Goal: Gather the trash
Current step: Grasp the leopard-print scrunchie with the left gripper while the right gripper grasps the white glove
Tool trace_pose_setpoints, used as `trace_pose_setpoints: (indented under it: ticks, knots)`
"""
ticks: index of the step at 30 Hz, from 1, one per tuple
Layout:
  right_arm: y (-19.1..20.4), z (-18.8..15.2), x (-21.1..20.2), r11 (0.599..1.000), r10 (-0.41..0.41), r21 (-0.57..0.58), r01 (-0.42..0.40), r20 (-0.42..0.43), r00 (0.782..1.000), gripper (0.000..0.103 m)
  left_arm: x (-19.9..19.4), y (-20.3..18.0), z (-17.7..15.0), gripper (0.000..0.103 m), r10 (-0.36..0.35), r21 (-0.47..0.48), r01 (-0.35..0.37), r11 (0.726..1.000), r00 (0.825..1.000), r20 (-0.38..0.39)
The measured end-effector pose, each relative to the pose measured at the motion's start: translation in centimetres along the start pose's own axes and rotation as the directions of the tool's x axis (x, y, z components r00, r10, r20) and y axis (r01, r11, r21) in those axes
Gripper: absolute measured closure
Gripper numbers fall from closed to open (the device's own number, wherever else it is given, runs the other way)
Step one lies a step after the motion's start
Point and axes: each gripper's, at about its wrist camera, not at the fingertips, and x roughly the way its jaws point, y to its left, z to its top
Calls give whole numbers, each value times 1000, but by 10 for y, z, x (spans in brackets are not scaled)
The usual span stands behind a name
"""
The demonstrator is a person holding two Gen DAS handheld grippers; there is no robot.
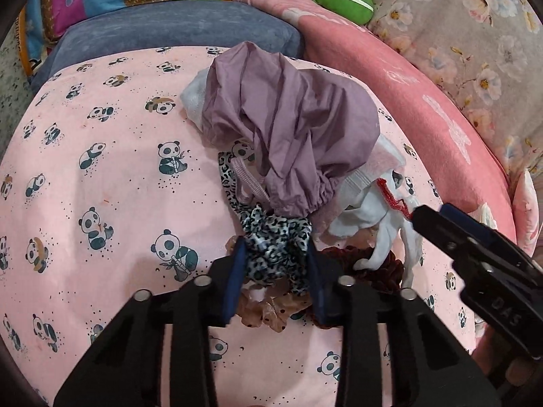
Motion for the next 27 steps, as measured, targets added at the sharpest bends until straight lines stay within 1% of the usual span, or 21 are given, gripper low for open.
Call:
trace_pose_setpoints:
  ticks: [2,3,4,6,7,9,14,19,27]
  knots:
    - [5,0,9,1000,6,-13,-6,-12,1000,58,0,2,1,80,4,-4,-4,1000,1000,-1]
    - [8,-1,14,1000,8,-21,-9,-22,1000,67,-1,3,1,82,8,-4,-8,1000,1000,1]
    - [10,-2,19,1000,9,-27,-10,-36,999,79,-1,2,1,83,14,-1,-14,1000,1000,2]
    - [9,-4,24,1000,16,-24,-17,-51,999,84,-5,1,1,84,23,4,-23,1000,1000,10]
    - [9,-4,22,1000,21,-19,-22,-48,999,88,-7,0,2,84,27,6,-27,1000,1000,15]
    - [7,-5,19,1000,20,-18,-21,-39,999,91,-13,-1,3,85,32,9,-32,999,999,26]
    - [-3,0,-5,999,30,11,-30,13,999,92,-29,-9,7,85,35,17,-36,999,998,60]
    - [-14,9,-42,999,42,28,-44,83,996,93,-53,-25,13,85,26,37,-30,999,993,115]
    - [-32,21,-105,997,45,45,-55,199,979,93,-86,-63,22,85,-13,94,-5,996,982,189]
